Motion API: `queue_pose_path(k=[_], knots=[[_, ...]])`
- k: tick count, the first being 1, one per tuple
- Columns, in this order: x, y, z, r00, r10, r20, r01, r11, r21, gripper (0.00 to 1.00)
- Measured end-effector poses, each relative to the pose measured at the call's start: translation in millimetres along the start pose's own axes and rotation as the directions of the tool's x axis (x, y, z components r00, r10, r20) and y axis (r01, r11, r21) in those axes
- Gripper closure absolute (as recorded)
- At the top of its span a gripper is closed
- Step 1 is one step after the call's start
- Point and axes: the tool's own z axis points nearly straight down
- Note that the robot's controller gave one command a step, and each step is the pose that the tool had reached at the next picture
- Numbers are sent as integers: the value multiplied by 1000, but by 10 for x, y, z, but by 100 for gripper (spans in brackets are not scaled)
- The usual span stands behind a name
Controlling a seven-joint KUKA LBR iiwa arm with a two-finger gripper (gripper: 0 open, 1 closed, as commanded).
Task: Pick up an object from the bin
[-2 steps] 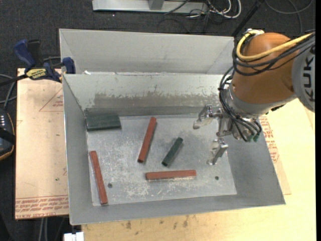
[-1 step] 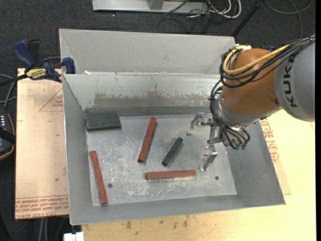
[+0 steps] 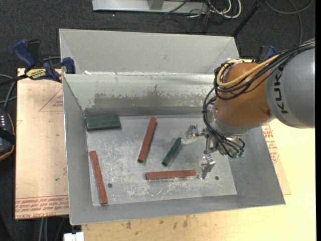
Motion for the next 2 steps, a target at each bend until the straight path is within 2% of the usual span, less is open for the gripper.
queue_pose_path(k=[1,2], knots=[[-15,36,609,999,-45,14,44,999,3,100],[-15,36,609,999,-45,14,45,999,3,100]])
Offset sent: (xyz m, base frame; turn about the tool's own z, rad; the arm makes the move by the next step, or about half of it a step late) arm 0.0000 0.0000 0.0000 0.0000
